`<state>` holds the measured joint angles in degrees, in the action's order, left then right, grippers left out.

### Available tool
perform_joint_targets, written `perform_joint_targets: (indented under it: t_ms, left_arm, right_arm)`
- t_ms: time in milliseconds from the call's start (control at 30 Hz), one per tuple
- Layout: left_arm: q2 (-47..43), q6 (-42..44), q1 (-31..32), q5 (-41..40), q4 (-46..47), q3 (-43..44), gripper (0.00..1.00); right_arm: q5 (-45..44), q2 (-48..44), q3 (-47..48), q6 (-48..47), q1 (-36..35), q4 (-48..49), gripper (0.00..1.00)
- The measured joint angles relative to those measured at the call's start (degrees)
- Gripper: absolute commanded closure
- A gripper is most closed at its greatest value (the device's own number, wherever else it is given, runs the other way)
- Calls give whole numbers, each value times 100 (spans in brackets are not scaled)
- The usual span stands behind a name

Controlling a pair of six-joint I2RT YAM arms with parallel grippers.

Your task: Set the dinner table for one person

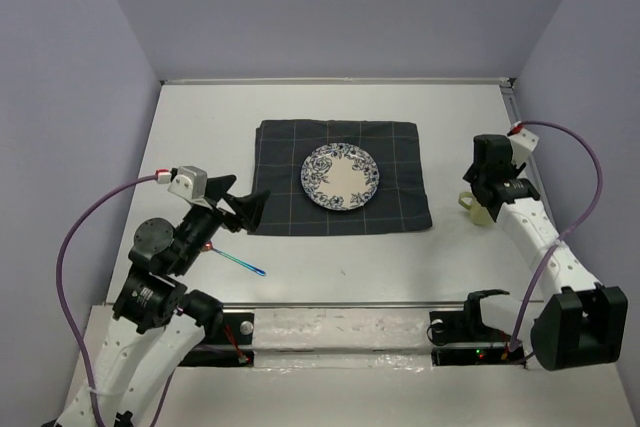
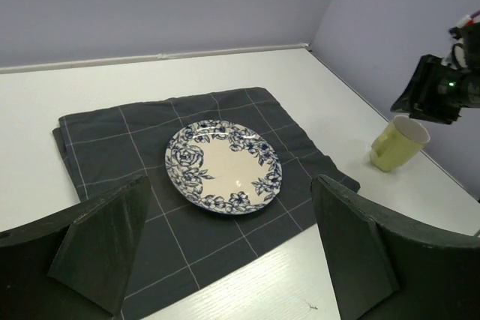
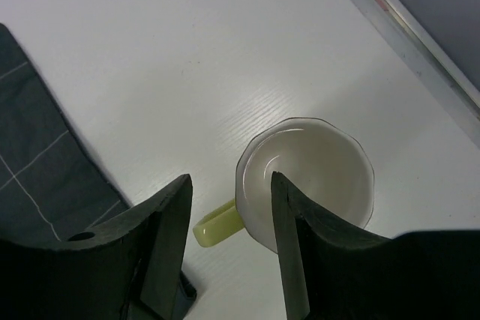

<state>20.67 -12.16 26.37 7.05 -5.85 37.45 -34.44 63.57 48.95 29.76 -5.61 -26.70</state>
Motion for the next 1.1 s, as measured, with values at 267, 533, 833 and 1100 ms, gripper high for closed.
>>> perform_joint_targets:
  t_ms: [267, 533, 833, 1100]
  left_arm:
    - [-136, 85, 280, -2, -61, 0, 1]
    - [-205, 103, 402, -4, -133, 0, 1]
    - [-240, 103, 404, -85, -164, 0, 1]
    - [-214, 105, 402, -245, -195, 0, 1]
  right_arm:
    - [326, 800, 9, 57, 243, 13, 64]
    - [330, 964, 9, 50, 297, 57, 100]
    - [466, 492, 741, -780, -396, -98, 100]
    - [1228, 2262, 2907, -1641, -1191, 533, 100]
